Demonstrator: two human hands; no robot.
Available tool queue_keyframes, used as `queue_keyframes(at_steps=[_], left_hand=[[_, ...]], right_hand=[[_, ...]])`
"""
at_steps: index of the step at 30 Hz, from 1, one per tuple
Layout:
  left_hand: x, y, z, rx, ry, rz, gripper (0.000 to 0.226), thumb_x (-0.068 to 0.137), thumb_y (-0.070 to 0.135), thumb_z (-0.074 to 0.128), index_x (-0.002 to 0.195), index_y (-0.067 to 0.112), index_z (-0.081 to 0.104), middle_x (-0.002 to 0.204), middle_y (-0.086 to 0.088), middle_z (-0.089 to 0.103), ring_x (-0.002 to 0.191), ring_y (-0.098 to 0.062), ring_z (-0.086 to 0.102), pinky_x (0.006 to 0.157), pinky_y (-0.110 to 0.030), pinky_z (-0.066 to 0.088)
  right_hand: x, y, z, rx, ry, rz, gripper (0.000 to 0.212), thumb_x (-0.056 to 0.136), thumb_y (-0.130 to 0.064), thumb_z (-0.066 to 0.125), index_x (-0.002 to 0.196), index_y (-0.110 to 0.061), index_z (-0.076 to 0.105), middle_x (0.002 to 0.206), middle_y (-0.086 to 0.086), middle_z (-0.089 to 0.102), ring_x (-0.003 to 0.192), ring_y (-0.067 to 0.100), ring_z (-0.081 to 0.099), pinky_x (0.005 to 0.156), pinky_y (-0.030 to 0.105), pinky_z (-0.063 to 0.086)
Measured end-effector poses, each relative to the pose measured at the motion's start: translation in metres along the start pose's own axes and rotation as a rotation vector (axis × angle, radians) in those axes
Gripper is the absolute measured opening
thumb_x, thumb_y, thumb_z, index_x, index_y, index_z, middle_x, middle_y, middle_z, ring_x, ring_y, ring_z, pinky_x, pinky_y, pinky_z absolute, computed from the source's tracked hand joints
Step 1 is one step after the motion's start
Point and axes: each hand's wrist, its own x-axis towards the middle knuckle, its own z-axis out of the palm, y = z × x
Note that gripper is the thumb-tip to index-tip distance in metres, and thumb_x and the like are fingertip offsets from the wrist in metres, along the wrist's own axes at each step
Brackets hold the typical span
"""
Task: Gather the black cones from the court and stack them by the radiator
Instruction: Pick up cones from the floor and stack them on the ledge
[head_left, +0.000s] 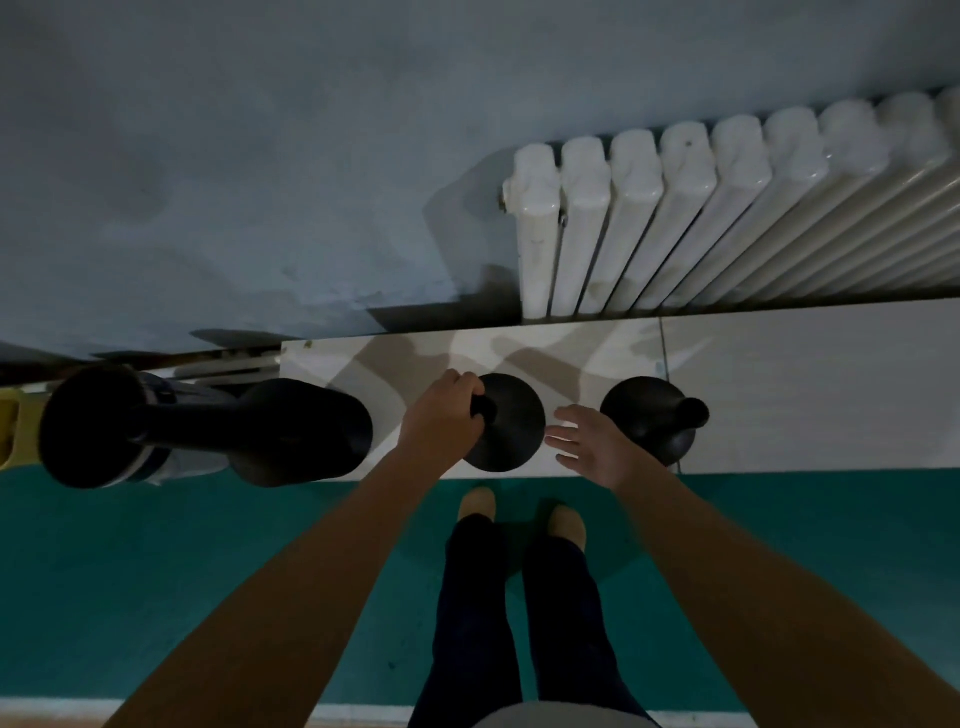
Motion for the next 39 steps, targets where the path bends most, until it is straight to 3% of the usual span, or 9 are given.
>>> queue_keyframes(at_steps=[7,10,13,17,20,22,25,34,39], left_hand=[[0.001,0.028,-0.03,-0.114,-0.035,-0.037,0.024,0.09,0.012,0.055,0.113,0.011,0.06,0.115,-0.009,0.058,0.105,-0.024,0.056,0.09,-0.036,0.046],[0.001,0.054,-0.048,-0.343,-0.004,-0.098,0.016,0.091,0.012,0.053,0.101,0.02,0.064,0.11,-0.004,0.065,0.104,-0.022,0.06,0.095,-0.037,0.048],[-0.001,0.088,-0.07,-0.48,0.056,-0.047,0.017,0.09,0.009,0.052,0.09,0.021,0.063,0.101,-0.008,0.069,0.099,-0.025,0.064,0.094,-0.038,0.049],[-0.006,0.133,-0.094,-0.518,0.061,0.041,0.018,0.095,0.012,0.047,0.092,0.019,0.063,0.093,0.0,0.069,0.082,-0.011,0.064,0.072,-0.018,0.049],[-0.012,0.164,-0.106,-0.567,0.062,0.111,0.023,0.098,0.019,0.043,0.09,0.019,0.064,0.086,0.005,0.068,0.08,-0.011,0.065,0.071,-0.028,0.052],[-0.015,0.187,-0.115,-0.579,0.064,0.163,0.026,0.099,0.022,0.04,0.093,0.016,0.064,0.086,0.004,0.067,0.076,-0.007,0.062,0.064,-0.021,0.044],[-0.024,0.22,-0.129,-0.56,0.051,0.268,0.029,0.1,0.026,0.038,0.098,0.013,0.064,0.088,0.002,0.066,0.076,-0.007,0.06,0.059,-0.015,0.038],[-0.039,0.271,-0.171,-0.48,0.039,0.489,0.023,0.097,0.018,0.043,0.095,0.016,0.066,0.089,-0.001,0.069,0.074,-0.011,0.063,0.051,-0.006,0.04],[-0.054,0.274,-0.187,-0.457,-0.019,0.586,0.019,0.092,0.014,0.047,0.093,0.019,0.065,0.09,-0.001,0.071,0.073,-0.01,0.065,0.049,-0.005,0.04]], right_hand=[[-0.046,-0.038,-0.005,-0.046,0.004,-0.087,0.029,0.101,-0.02,0.041,0.122,-0.006,0.053,0.12,0.016,0.062,0.112,0.03,0.057,0.098,0.039,0.037],[-0.074,-0.058,-0.009,-0.051,-0.029,-0.166,0.027,0.098,-0.022,0.043,0.115,-0.006,0.058,0.102,0.012,0.068,0.098,0.027,0.064,0.096,0.041,0.042],[-0.111,-0.083,-0.016,-0.041,-0.052,-0.294,0.029,0.097,-0.024,0.046,0.112,-0.004,0.06,0.107,0.017,0.069,0.1,0.031,0.066,0.094,0.041,0.047],[-0.164,-0.117,-0.025,0.028,-0.051,-0.446,0.024,0.097,-0.017,0.05,0.11,0.001,0.058,0.108,0.021,0.069,0.092,0.033,0.069,0.081,0.034,0.054],[-0.204,-0.132,-0.038,0.039,-0.062,-0.555,0.021,0.095,-0.012,0.051,0.11,0.002,0.055,0.108,0.023,0.065,0.09,0.033,0.067,0.078,0.033,0.056],[-0.228,-0.138,-0.049,0.043,-0.076,-0.654,0.028,0.088,-0.013,0.059,0.11,0.004,0.055,0.105,0.024,0.065,0.086,0.031,0.069,0.081,0.033,0.056],[-0.263,-0.141,-0.064,0.066,0.021,-0.758,0.028,0.099,-0.014,0.043,0.114,0.005,0.057,0.106,0.023,0.067,0.09,0.033,0.07,0.09,0.036,0.053],[-0.346,-0.138,-0.07,0.155,0.163,-0.977,0.027,0.098,-0.008,0.042,0.113,0.008,0.058,0.113,0.029,0.063,0.105,0.042,0.062,0.099,0.044,0.048],[-0.366,-0.12,-0.06,0.197,0.294,-1.033,0.027,0.097,-0.01,0.044,0.113,0.003,0.062,0.109,0.02,0.069,0.101,0.032,0.068,0.096,0.042,0.051]])
